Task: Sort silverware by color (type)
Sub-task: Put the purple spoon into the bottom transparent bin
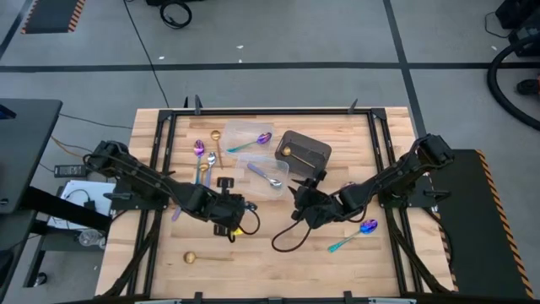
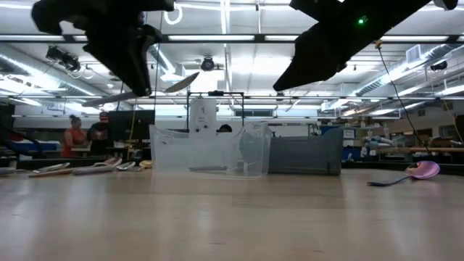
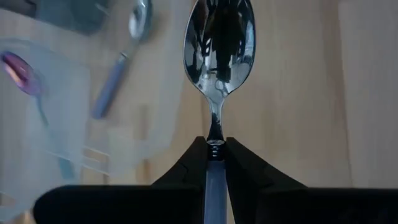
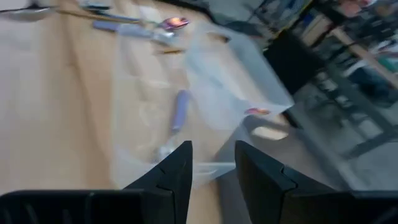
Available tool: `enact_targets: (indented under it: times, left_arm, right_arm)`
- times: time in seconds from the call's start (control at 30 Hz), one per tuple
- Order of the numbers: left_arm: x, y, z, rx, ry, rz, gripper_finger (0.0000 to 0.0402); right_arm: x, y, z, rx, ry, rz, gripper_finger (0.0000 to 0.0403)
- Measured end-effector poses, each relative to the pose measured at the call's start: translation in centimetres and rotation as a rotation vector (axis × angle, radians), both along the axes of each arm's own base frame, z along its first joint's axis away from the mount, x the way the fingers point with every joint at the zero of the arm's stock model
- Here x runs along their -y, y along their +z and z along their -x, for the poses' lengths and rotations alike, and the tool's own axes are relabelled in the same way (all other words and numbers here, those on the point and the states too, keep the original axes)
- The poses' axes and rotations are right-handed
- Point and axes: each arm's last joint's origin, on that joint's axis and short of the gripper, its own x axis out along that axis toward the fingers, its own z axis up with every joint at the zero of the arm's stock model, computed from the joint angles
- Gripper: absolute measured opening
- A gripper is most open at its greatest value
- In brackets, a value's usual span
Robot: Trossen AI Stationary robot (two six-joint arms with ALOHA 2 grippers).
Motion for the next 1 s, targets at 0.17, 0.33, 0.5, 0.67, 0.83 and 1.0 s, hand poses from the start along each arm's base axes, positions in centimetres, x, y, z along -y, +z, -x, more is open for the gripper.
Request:
enact_targets:
  times: [0.17, 0.33, 0.5, 0.67, 0.83, 1.0]
  left_arm:
    - [-1.1, 0.7, -0.7, 0.002, -0.031, -0.059, 0.0042]
    - [-2.8, 0.9, -1.2, -0.007, -0.029, -0.14, 0.0042]
    - [-4.2, 1.1, -1.9, -0.002, -0.063, -0.219, 0.0042]
    - [-5.5, 1.3, -2.7, 0.007, -0.123, -0.265, 0.0046]
    - [-6.9, 1.5, -3.4, 0.01, -0.183, -0.245, 0.0046]
    - [-8.5, 1.6, -3.9, 0.031, -0.22, -0.228, 0.0046]
  right_arm:
    - [0.0, -0.1, 0.4, -0.026, 0.034, -0.113, 0.013]
    - [-0.1, -0.4, 0.5, -0.059, 0.067, -0.234, 0.013]
    - [-0.1, -0.9, 0.3, -0.112, 0.145, -0.454, 0.013]
    - [-0.4, -0.9, 0.4, -0.114, 0.159, -0.5, 0.013]
    - [-1.1, -0.9, 0.7, -0.1, 0.156, -0.516, 0.013]
    - [-1.7, -0.9, 0.9, -0.091, 0.157, -0.517, 0.013]
